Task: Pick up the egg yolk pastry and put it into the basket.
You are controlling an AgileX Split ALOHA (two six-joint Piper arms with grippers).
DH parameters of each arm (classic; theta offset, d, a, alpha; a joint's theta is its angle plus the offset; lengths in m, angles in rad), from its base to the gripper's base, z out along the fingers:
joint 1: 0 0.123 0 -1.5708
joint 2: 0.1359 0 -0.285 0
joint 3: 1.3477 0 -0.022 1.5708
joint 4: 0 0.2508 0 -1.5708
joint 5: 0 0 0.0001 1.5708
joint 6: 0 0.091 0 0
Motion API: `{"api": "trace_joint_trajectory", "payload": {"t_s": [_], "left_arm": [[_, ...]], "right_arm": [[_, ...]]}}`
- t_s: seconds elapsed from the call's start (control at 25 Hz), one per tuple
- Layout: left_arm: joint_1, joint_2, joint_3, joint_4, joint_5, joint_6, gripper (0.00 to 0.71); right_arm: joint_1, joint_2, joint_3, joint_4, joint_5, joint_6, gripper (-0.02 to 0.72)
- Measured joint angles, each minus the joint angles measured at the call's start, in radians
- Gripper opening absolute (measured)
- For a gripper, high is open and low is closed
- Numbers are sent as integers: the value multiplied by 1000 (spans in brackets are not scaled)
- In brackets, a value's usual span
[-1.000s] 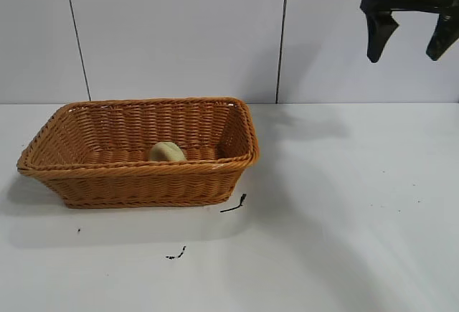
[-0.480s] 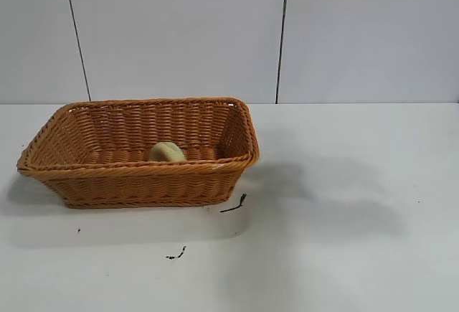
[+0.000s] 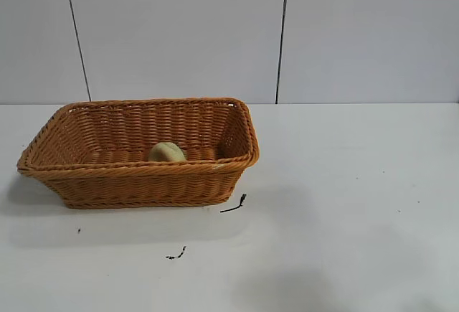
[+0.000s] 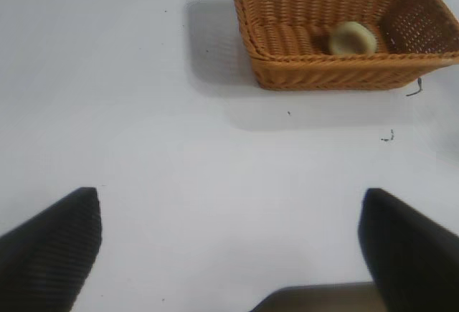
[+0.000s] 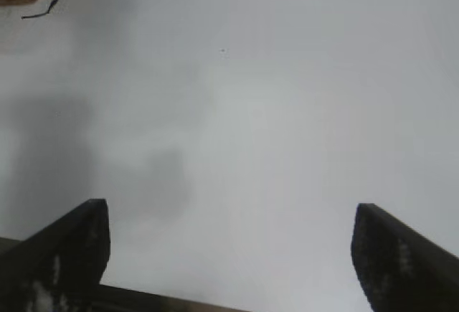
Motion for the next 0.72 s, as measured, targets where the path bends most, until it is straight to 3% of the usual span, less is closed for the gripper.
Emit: {"api": "trace_joint_trajectory", "payload": {"t_s": [0.36, 0.72], "left_arm": [[0, 0, 0, 0, 0, 0, 695], [0, 0, 0, 0, 0, 0, 695]], "right_arm": [[1, -452, 121, 1, -14, -1, 634], [1, -473, 140, -1, -50, 44, 634]]}}
